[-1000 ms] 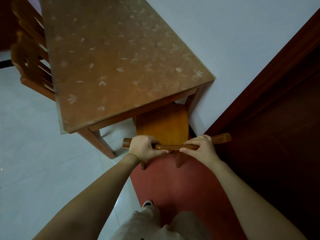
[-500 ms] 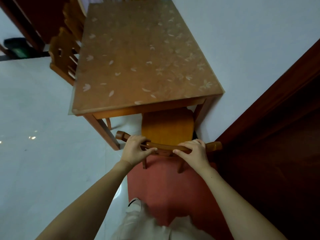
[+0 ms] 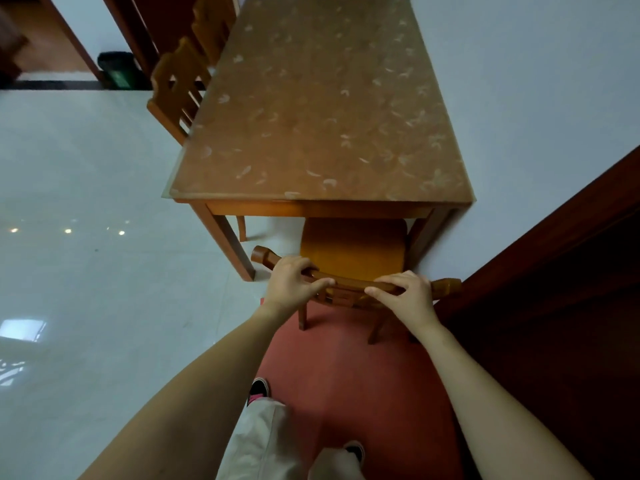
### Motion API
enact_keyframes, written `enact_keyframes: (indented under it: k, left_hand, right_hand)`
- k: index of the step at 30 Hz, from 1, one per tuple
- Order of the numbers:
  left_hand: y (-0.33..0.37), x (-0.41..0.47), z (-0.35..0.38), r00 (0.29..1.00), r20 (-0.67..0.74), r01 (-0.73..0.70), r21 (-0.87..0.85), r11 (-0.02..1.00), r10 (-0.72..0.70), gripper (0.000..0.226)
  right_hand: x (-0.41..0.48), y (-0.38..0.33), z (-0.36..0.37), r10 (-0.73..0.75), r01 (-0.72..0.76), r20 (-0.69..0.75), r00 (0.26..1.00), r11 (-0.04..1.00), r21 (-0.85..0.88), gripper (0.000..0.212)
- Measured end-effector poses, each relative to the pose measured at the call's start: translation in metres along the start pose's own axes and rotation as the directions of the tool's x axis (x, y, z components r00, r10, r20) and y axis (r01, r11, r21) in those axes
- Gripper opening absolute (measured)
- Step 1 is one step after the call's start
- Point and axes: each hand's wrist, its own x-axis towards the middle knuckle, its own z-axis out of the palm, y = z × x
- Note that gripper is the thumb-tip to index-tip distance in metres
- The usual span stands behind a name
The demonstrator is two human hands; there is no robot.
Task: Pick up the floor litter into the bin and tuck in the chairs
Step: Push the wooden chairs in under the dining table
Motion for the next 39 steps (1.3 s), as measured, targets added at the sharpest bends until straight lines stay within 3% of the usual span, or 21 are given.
enact_keyframes:
  k: [7, 15, 24, 39]
  left_hand:
    - [0.018, 0.015, 0.022, 1.000, -0.002, -0.002, 0.055, 0.998, 0.002, 0.048]
    - [0.025, 0.032, 0.038, 1.000, 0.010, -0.002, -0.008, 1.000, 0.002, 0.054]
    - [0.044, 0.047, 0.058, 0.999, 0.012, 0.033, -0.004, 0.999, -0.033, 0.054]
    - [0.040, 0.092, 0.057, 0.999, 0.024, 0.044, -0.040, 0.998, -0.043, 0.053]
  right_hand:
    - [0.021, 0.023, -0.027, -0.043, 0.043, 0.058, 0.997, 0.999, 0.004, 0.021]
    - [0.041, 0.049, -0.040, -0.093, 0.092, 0.082, 0.992, 0.996, 0.018, 0.040]
    - [0.071, 0.065, -0.065, -0.061, 0.061, 0.160, 0.985, 0.998, 0.004, 0.035]
    - [0.112, 0.065, -0.064, -0.015, 0.012, 0.178, 0.984, 1.000, 0.020, 0.047]
